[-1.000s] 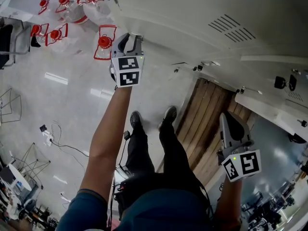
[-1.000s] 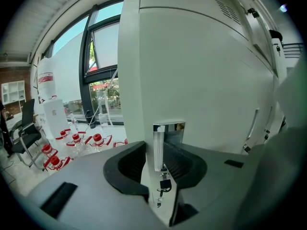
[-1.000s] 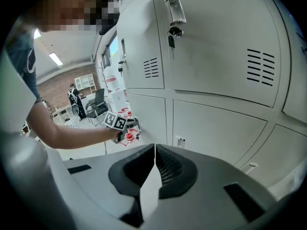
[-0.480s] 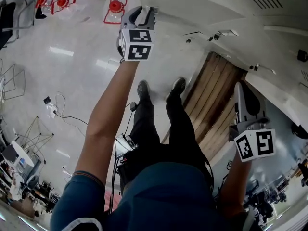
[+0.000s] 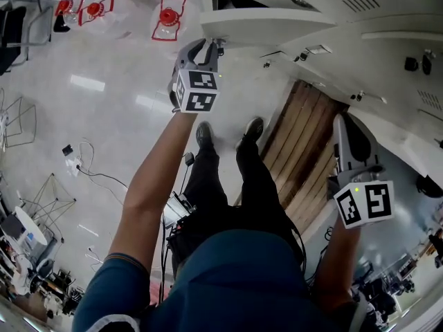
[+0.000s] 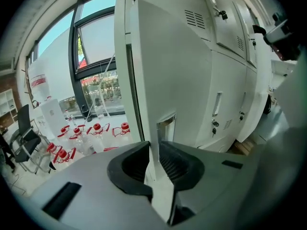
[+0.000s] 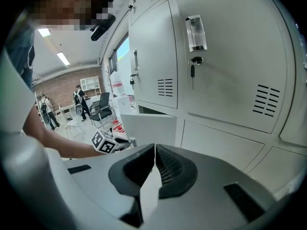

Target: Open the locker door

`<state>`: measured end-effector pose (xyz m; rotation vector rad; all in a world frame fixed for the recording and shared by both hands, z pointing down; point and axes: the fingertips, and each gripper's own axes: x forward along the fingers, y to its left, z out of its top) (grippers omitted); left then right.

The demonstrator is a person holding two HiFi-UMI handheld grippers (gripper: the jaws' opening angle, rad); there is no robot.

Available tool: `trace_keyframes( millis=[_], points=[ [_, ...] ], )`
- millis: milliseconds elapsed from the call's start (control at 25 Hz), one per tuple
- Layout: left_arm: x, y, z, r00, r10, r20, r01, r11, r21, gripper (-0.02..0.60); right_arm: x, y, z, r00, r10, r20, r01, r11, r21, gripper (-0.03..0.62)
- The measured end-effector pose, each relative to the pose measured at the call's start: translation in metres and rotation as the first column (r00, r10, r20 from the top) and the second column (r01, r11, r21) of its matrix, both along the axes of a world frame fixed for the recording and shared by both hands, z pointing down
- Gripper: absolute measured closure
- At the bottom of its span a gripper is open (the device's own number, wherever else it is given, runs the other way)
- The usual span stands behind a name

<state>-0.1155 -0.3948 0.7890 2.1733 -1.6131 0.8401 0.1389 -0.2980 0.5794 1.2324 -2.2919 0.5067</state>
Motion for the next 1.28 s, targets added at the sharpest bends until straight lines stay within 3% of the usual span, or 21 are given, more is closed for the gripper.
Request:
trace_keyframes(
  millis=[600,1000,1280],
  points=[
    [0.044,0.092,-0.004,0.991,0.137,-0.003,-0.137,0.984,-0.113,0.529,-0.001,0.025,-0.059,1.0,0.002,-0.001,-0.002,0.996,0.084,0.557],
    [0.097,0.148,-0.007,0.949,0.314,-0.035,-0.315,0.932,-0.177,0.538,0.005,0.051,-0.101,1.0,0.022,-0.004,-0.021,0.991,0.134,0.557],
    [0.112,0.155,-0.044,0.909,0.415,-0.029,-0.416,0.902,-0.118,0.565,0.012,0.062,-0.133,0.999,0.035,0.0,-0.035,0.982,0.185,0.557]
  ],
)
